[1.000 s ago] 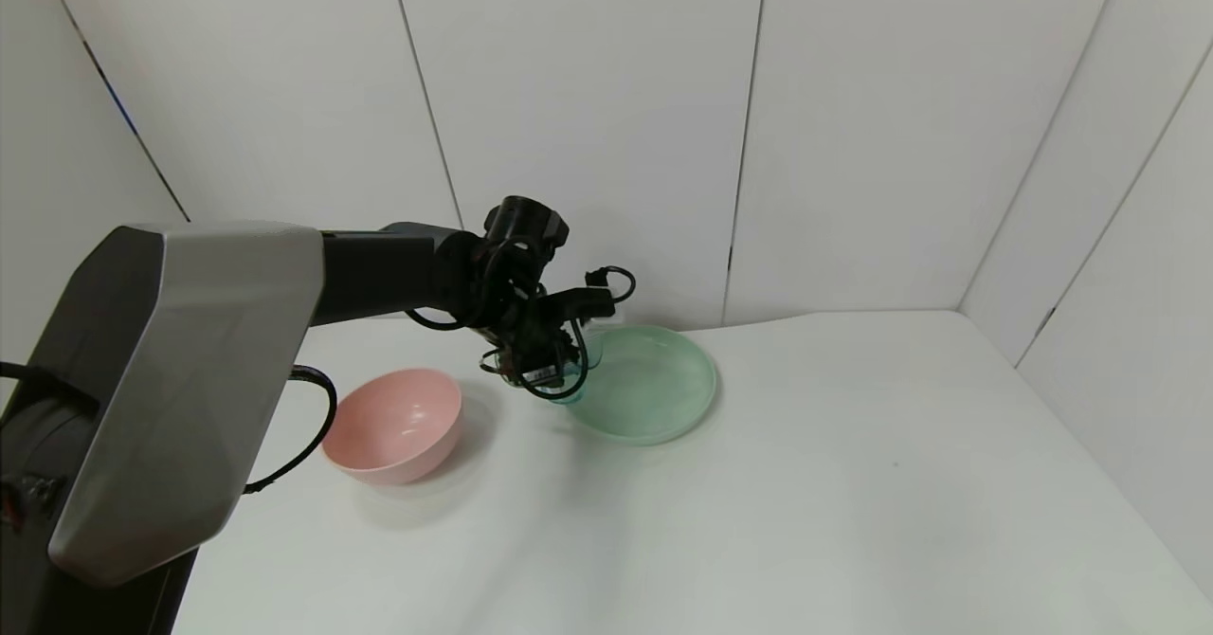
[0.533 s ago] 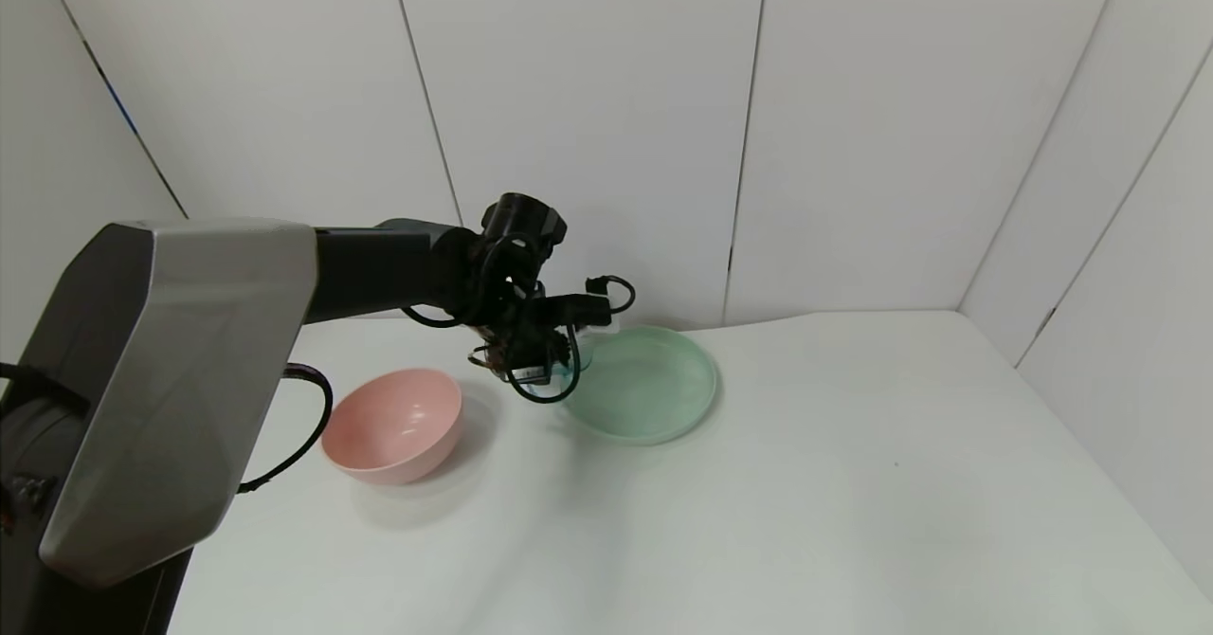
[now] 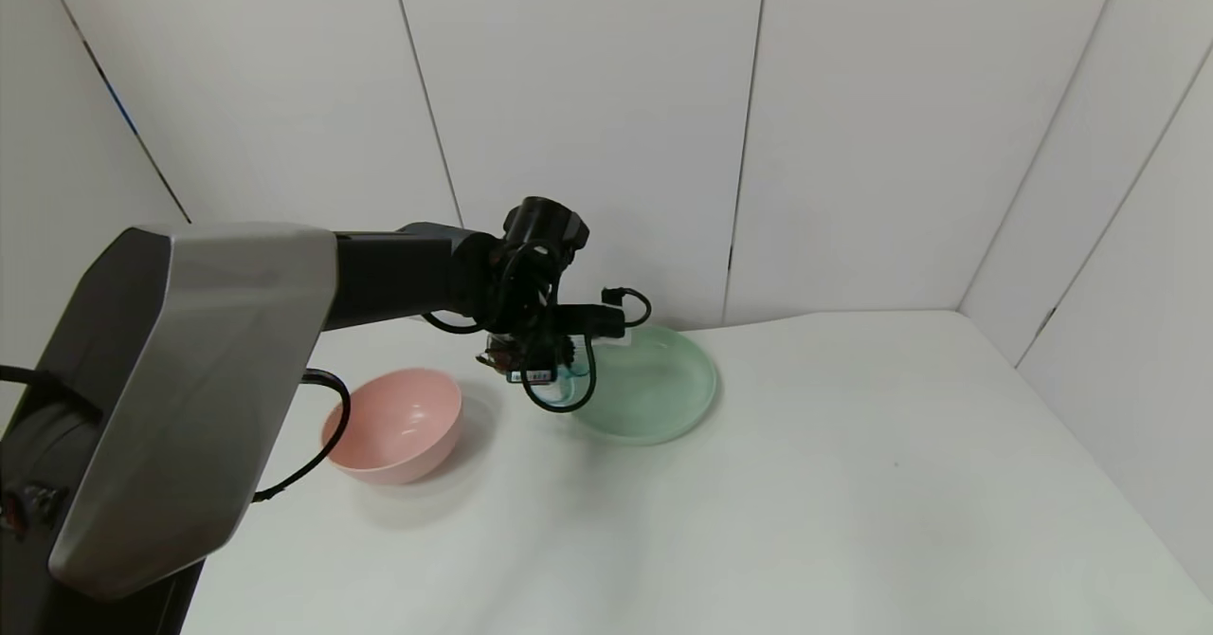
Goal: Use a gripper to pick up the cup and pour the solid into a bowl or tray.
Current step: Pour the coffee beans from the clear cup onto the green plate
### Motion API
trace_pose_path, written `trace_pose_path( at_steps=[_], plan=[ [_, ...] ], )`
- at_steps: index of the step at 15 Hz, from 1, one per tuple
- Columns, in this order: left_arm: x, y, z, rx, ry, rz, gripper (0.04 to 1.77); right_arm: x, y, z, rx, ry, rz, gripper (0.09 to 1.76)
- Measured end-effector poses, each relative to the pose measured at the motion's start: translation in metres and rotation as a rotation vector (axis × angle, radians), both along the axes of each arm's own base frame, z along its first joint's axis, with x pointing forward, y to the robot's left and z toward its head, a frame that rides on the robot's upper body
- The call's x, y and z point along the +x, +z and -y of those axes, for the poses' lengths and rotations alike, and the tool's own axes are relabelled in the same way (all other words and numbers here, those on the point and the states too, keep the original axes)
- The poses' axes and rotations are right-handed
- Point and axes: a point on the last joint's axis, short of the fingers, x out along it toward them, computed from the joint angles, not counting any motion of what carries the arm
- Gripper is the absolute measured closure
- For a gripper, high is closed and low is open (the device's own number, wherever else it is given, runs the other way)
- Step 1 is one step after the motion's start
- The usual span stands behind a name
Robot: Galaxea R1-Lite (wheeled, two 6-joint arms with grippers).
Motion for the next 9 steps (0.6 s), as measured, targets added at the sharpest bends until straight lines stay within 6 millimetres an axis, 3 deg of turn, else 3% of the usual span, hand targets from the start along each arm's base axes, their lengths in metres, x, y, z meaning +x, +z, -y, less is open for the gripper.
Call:
trace_pose_path(
  at_steps=[9],
  plan=[
    [-0.005, -0.006, 0.018, 0.099, 0.007, 0.032, 0.50, 0.000, 0.000, 0.000, 0.000, 0.000, 0.000, 0.14]
  ],
)
